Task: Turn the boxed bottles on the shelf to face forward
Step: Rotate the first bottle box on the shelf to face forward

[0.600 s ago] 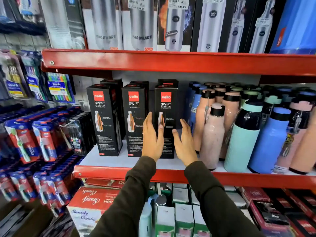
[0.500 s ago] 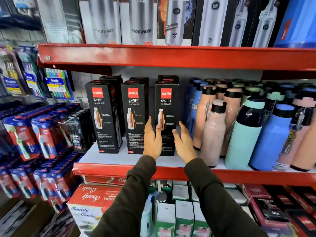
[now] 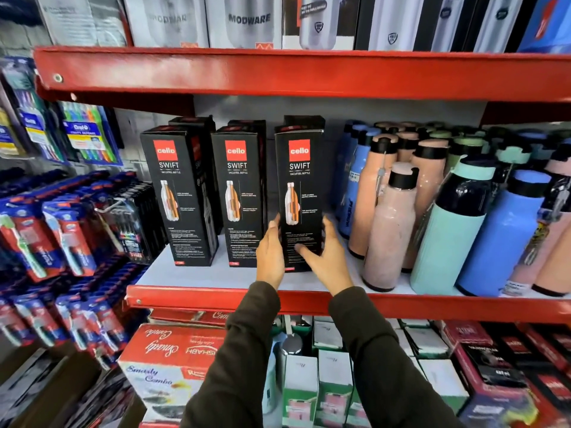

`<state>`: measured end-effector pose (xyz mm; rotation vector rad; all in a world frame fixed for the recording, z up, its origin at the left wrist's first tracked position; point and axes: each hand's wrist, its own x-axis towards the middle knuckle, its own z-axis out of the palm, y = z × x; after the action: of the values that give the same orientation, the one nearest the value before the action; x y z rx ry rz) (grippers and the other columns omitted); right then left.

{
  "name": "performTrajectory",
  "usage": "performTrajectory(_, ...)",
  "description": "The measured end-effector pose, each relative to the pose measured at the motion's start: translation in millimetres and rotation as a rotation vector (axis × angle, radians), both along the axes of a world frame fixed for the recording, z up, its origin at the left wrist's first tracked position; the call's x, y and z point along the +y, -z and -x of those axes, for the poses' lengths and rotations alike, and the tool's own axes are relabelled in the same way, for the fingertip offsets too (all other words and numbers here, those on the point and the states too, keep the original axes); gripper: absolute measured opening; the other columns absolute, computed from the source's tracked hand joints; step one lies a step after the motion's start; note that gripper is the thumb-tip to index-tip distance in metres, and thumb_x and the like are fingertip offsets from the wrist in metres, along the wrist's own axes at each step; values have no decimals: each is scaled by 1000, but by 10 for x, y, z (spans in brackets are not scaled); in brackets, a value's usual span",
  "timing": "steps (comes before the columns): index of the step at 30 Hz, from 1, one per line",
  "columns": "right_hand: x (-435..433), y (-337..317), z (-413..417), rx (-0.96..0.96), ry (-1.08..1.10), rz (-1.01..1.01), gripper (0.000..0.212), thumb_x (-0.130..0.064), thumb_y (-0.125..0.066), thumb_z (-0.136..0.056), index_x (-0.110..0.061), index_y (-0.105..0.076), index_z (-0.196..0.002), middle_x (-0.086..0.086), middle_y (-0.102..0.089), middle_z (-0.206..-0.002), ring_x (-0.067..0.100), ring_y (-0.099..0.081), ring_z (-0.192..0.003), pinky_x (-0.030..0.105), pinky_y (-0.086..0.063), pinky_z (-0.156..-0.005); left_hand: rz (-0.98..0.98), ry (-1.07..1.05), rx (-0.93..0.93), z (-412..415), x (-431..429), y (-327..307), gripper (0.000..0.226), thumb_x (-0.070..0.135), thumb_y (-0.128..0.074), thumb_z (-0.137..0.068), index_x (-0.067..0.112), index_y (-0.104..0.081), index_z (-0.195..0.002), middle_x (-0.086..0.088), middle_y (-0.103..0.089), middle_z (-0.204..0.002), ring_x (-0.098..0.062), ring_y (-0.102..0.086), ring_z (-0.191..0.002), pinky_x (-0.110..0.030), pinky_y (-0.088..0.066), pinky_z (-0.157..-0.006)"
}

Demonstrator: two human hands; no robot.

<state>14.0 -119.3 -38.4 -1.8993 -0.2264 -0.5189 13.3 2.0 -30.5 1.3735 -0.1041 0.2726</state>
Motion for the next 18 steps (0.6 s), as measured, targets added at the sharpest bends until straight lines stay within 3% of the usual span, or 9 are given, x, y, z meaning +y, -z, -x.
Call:
performTrajectory(3,8,-37,63,-92,38,4,89,-18,-86,-65,-35,-37,-138,-6,-57,-133,9,-53,-124,31,-46,-103,86,9,-19,72,-20,27,50,47,-30,-103,24,-50,-142,3,-59,-137,-10,-54,-129,-33,-41,-112)
performTrajectory(7,24,-74,105,-153,110,-7,99,-30,-92,-56,-30,-38,-138,-9,-55,-133,9,-49,-127,29,-43,-103,127,-56,-68,179,-47,37,44,47,-35,-102,26,-63,-128,18,-70,-112,5,-64,-111,-12,-54,-79)
performTrajectory(11,-3,-101,99,-154,157,-59,96,-34,-91,-54,-30,-40,-135,-11,-60,-128,6,-55,-120,32,-48,-101,106,-93,-156,203,-54,50,44,40,-37,-103,17,-65,-127,2,-68,-128,-9,-61,-122,-26,-52,-98)
performTrajectory(14,-61,-122,75,-103,116,-82,99,-35,-89,-53,-30,-38,-137,-8,-62,-127,9,-58,-119,36,-50,-102,-71,-203,-242,135,-41,50,38,26,-39,-104,15,-55,-138,2,-58,-139,-6,-52,-130,-16,-39,-106)
performTrajectory(18,-141,-174,57,-52,6,-102,100,-35,-86,-58,-39,-33,-141,-22,-59,-125,-3,-57,-116,20,-48,-98,-192,-108,-116,-77,23,50,44,22,-36,-105,13,-39,-147,-2,-44,-150,-8,-40,-134,-20,-28,-111)
